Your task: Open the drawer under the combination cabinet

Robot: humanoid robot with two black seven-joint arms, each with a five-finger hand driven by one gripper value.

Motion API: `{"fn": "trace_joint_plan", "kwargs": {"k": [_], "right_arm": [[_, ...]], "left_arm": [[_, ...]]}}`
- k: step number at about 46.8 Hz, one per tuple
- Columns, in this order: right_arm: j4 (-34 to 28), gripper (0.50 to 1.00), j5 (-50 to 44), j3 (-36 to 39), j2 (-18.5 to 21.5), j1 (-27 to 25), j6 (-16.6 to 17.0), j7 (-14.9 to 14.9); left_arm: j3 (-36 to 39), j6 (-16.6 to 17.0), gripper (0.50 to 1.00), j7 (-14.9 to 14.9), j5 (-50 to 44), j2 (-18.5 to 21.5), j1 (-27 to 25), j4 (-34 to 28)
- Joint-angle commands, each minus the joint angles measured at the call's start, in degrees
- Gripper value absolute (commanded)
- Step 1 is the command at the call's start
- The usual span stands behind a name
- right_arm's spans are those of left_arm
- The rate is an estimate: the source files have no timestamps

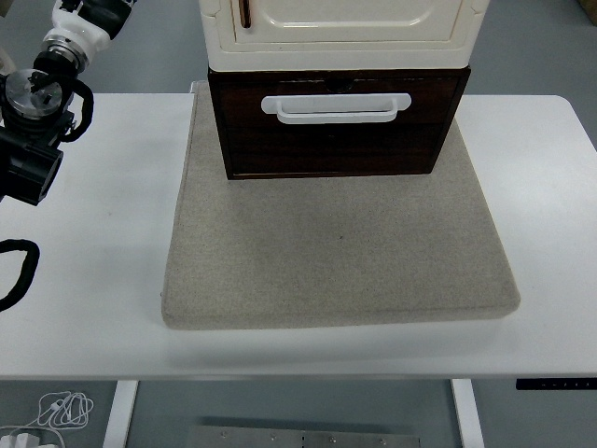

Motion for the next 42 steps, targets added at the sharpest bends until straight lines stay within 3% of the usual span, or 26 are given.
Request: {"fn": "trace_joint_plan", "kwargs": {"k": [1, 18, 29, 42], "right_arm": [[0.03, 0.926, 0.0, 0.0, 0.0, 0.0, 0.0, 0.0], [0.03, 0.926, 0.0, 0.0, 0.0, 0.0, 0.0, 0.0], [0.03, 0.926, 0.0, 0.0, 0.0, 0.0, 0.0, 0.0], [0.03, 0.926, 0.0, 0.0, 0.0, 0.0, 0.0, 0.0]], "left_arm": [[-0.08, -0.01, 1.0, 0.0, 3.55, 0.68, -0.66, 0.06], [-0.08, -0.63, 1.0, -0.53, 14.97, 8.23, -7.69, -1.43], [0.0, -0.8, 1.0, -0.53, 21.04, 13.42, -13.23, -10.74], [-0.08, -0.19, 1.0, -0.97, 33.26, 15.27, -18.95, -23.83]]}}
